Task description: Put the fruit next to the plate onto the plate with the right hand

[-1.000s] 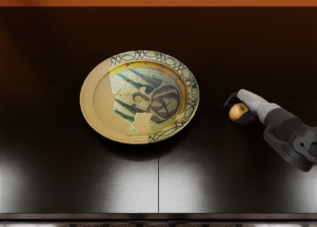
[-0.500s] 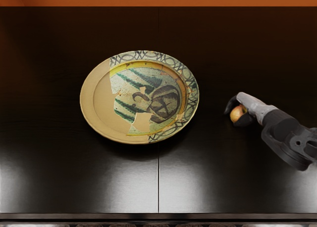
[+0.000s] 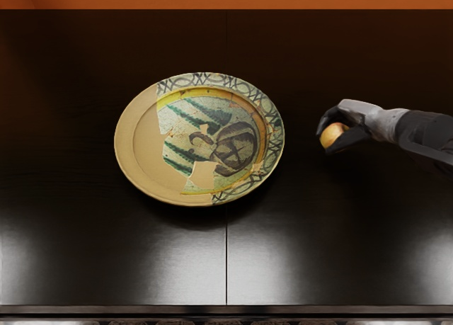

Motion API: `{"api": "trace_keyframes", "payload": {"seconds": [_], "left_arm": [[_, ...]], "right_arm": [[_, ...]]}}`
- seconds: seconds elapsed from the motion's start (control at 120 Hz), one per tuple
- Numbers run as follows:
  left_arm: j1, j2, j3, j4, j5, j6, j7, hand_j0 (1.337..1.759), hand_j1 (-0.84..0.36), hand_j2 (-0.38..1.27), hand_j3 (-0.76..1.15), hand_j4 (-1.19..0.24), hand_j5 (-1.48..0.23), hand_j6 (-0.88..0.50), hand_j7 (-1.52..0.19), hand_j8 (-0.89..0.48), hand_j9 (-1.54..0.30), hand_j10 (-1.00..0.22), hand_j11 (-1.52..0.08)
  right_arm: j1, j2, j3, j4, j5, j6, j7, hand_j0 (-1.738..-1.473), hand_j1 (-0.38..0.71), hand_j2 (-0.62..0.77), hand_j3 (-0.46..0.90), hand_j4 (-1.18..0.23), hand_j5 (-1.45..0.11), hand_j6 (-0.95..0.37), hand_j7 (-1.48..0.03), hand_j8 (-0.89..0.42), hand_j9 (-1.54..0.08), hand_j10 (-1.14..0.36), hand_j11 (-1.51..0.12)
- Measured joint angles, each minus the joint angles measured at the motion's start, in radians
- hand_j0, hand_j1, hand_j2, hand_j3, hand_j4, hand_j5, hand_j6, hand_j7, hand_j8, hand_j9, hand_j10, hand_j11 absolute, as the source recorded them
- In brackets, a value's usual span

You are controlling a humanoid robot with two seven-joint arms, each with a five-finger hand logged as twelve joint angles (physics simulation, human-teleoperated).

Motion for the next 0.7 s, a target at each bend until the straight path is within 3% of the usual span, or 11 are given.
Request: {"api": "trace_keyframes", "payload": {"seconds": [0.2, 0.367, 0.575, 0.625, 0.658, 0.7], "left_arm": [[0.0, 0.0, 0.0, 0.0, 0.0, 0.0, 0.0, 1.658, 0.07, 0.05, 0.0, -0.23, -0.3, -0.23, -0.3, -0.23, -0.3, -0.23, -0.3], [-0.001, 0.0, 0.0, 0.0, 0.0, 0.001, 0.0, 1.658, 0.07, 0.05, 0.0, -0.23, -0.3, -0.23, -0.3, -0.23, -0.3, -0.23, -0.3], [-0.001, 0.0, 0.0, 0.0, 0.0, 0.0, 0.0, 1.658, 0.07, 0.05, 0.0, -0.23, -0.3, -0.23, -0.3, -0.23, -0.3, -0.23, -0.3], [-0.001, 0.0, 0.0, 0.0, 0.0, 0.0, 0.0, 1.658, 0.07, 0.05, 0.0, -0.23, -0.3, -0.23, -0.3, -0.23, -0.3, -0.23, -0.3], [0.0, 0.0, 0.0, 0.0, 0.0, 0.0, 0.0, 1.658, 0.07, 0.05, 0.0, -0.23, -0.3, -0.23, -0.3, -0.23, -0.3, -0.23, -0.3], [-0.001, 0.0, 0.0, 0.0, 0.0, 0.0, 0.0, 1.658, 0.07, 0.05, 0.0, -0.23, -0.3, -0.23, -0.3, -0.23, -0.3, -0.23, -0.3]], "right_arm": [[0.013, 0.01, 0.124, -0.003, 0.207, 0.168, 0.0, -1.648, 0.45, 0.26, 0.0, -0.8, -1.03, -0.36, -1.04, -0.17, -1.02, -0.29, -1.05], [0.07, 0.111, 0.147, -0.032, 0.28, 0.212, -0.005, -1.648, 0.45, 0.27, 0.0, -0.8, -1.04, -0.35, -1.04, -0.18, -1.02, -0.29, -1.05], [0.156, 0.294, 0.11, -0.108, 0.175, 0.215, -0.009, -1.647, 0.45, 0.29, 0.0, -0.81, -1.04, -0.37, -1.05, -0.17, -1.03, -0.29, -1.05], [0.18, 0.338, 0.086, -0.128, 0.134, 0.212, -0.01, -1.646, 0.42, 0.22, 0.0, -0.82, -1.04, -0.39, -1.05, -0.18, -1.03, -0.3, -1.06], [0.196, 0.365, 0.069, -0.141, 0.113, 0.209, -0.01, -1.647, 0.42, 0.27, 0.0, -0.82, -1.04, -0.4, -1.06, -0.19, -1.03, -0.3, -1.06], [0.213, 0.394, 0.048, -0.153, 0.096, 0.204, -0.01, -1.645, 0.37, 0.17, 0.0, -0.82, -1.05, -0.39, -1.06, -0.2, -1.05, -0.31, -1.07]]}}
